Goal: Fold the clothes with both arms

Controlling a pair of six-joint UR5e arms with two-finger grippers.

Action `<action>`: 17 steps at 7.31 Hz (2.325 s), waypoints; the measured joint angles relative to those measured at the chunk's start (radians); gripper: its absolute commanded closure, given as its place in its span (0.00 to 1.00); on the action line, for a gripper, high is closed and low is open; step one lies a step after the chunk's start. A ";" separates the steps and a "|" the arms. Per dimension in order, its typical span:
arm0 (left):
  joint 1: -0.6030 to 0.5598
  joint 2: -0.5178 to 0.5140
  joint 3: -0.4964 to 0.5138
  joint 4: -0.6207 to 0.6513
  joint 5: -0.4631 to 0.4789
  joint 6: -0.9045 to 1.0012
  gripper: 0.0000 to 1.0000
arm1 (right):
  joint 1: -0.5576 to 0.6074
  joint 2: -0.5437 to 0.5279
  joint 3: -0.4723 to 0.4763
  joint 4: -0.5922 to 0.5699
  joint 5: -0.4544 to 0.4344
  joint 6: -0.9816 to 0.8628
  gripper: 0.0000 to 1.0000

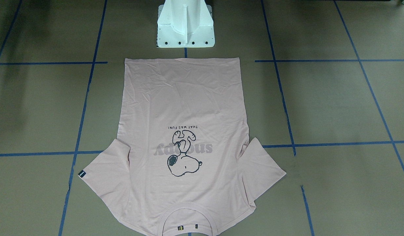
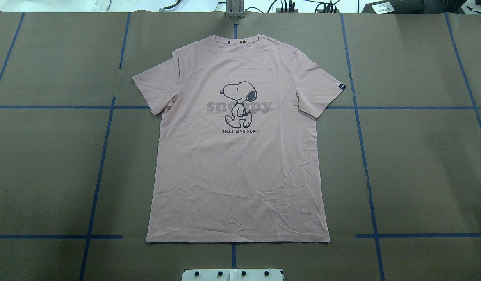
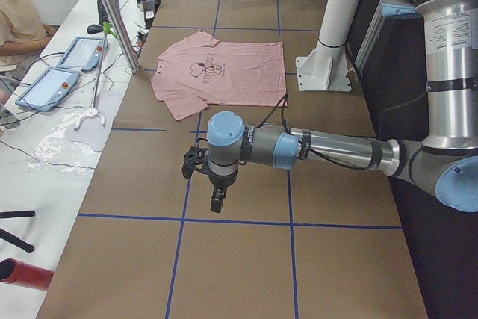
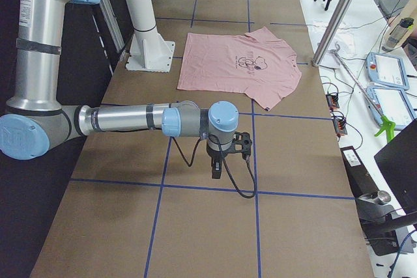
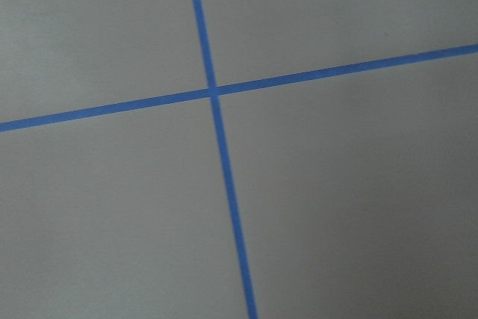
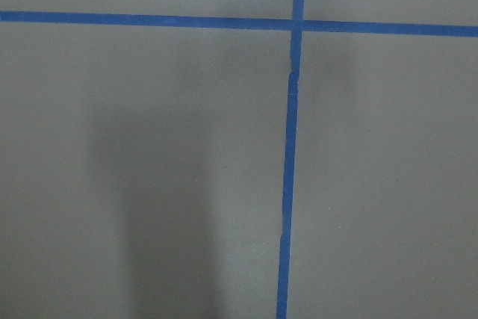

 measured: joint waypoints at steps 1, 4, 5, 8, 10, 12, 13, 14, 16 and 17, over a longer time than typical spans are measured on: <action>-0.001 0.006 -0.001 0.002 -0.003 0.003 0.00 | 0.000 0.002 0.000 0.000 0.001 0.003 0.00; 0.000 0.016 -0.010 0.011 -0.037 0.011 0.00 | -0.001 0.013 0.006 0.000 0.002 0.008 0.00; 0.000 0.015 -0.009 0.013 -0.036 0.008 0.00 | -0.001 0.014 0.008 0.006 0.002 0.008 0.00; 0.000 0.015 -0.036 0.014 -0.049 0.007 0.00 | -0.001 0.011 -0.016 0.122 0.002 0.010 0.00; 0.004 0.019 -0.055 0.008 -0.089 0.011 0.00 | -0.004 0.023 -0.050 0.192 0.004 0.070 0.00; 0.006 0.021 -0.048 -0.026 -0.202 0.014 0.00 | -0.020 0.088 -0.112 0.287 0.026 0.243 0.00; 0.006 0.023 -0.044 -0.036 -0.239 0.014 0.00 | -0.046 0.138 -0.161 0.334 0.042 0.323 0.00; 0.006 0.023 -0.045 -0.042 -0.257 0.014 0.00 | -0.080 0.203 -0.216 0.371 0.050 0.386 0.00; 0.006 0.024 -0.053 -0.055 -0.267 0.011 0.00 | -0.175 0.395 -0.378 0.442 0.048 0.524 0.01; 0.006 0.023 -0.056 -0.060 -0.269 0.009 0.00 | -0.238 0.510 -0.486 0.502 0.030 0.621 0.01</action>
